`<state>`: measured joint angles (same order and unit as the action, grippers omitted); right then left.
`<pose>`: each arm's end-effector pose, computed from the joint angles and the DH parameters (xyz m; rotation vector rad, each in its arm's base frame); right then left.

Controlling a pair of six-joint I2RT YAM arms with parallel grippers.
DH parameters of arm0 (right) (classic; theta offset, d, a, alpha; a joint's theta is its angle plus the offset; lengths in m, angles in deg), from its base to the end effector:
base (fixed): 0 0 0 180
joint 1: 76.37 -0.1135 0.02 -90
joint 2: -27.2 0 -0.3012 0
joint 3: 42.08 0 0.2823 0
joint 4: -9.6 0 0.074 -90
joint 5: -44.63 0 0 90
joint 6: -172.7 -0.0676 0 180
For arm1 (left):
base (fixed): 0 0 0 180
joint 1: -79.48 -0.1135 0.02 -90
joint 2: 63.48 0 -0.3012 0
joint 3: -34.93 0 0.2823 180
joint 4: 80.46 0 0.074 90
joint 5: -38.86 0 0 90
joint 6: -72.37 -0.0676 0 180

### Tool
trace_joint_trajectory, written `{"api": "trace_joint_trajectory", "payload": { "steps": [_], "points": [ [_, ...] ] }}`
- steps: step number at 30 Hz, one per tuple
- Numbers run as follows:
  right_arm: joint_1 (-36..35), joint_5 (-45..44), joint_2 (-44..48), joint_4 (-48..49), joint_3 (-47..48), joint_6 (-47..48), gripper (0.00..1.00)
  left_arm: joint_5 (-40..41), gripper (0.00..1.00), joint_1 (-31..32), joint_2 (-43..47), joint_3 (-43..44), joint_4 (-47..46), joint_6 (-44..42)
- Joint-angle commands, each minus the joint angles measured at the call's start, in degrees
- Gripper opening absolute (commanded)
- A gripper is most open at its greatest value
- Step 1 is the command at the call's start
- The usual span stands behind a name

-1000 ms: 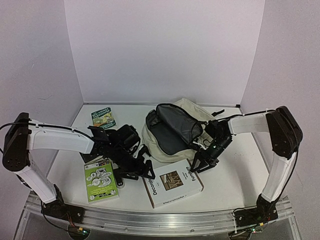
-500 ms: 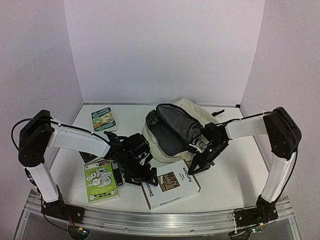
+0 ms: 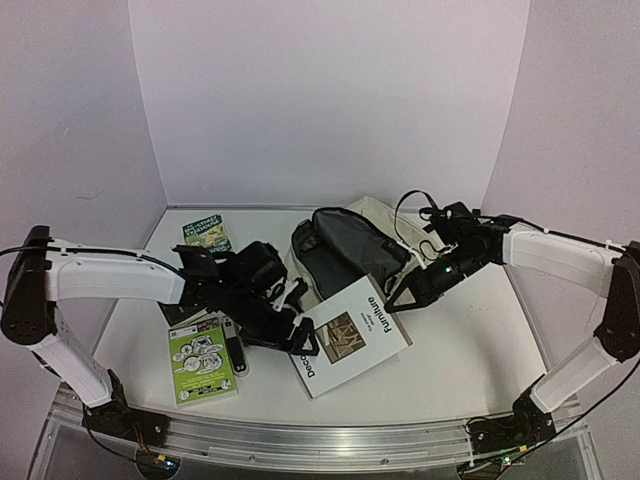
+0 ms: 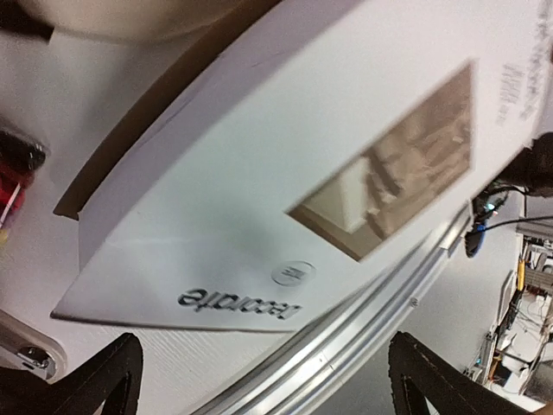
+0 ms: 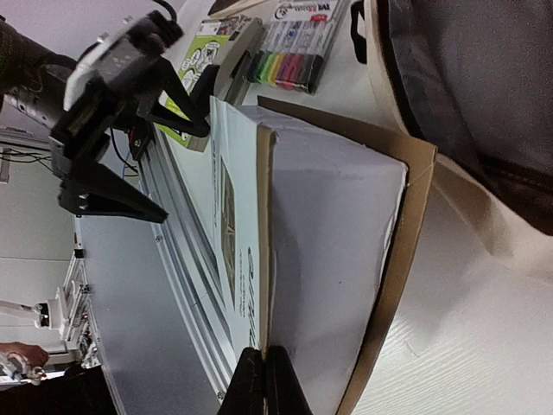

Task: Pack the student bag
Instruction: Pick up the book from the center of the board.

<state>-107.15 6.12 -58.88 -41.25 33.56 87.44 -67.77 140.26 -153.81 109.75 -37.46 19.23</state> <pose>0.2589 0.2158 0.2610 -1.0758 2.3287 1.3429 0.1619 -0.3291 0.2209 0.7085 2.7755 -0.8827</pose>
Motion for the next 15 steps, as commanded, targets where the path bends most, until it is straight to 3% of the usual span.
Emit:
{"api": "trace_joint_trajectory", "payload": {
  "steps": [1, 7, 15],
  "points": [
    [-0.3, -3.1, 2.4, -4.5, 4.4, 9.0, 0.0, 2.9, 1.0, 0.2, 6.7, 4.8, 4.1, -10.1],
    [-1.0, -7.5, 3.1, -11.8, 9.8, 23.3, 0.0, 3.5, 1.0, 0.2, 4.6, 8.5, 6.6, -21.0],
    [-4.6, -12.2, 5.8, -14.7, 12.8, 35.4, 0.0, 2.7, 1.0, -0.5, -3.9, 15.9, 7.4, -30.7]
  ]
}}
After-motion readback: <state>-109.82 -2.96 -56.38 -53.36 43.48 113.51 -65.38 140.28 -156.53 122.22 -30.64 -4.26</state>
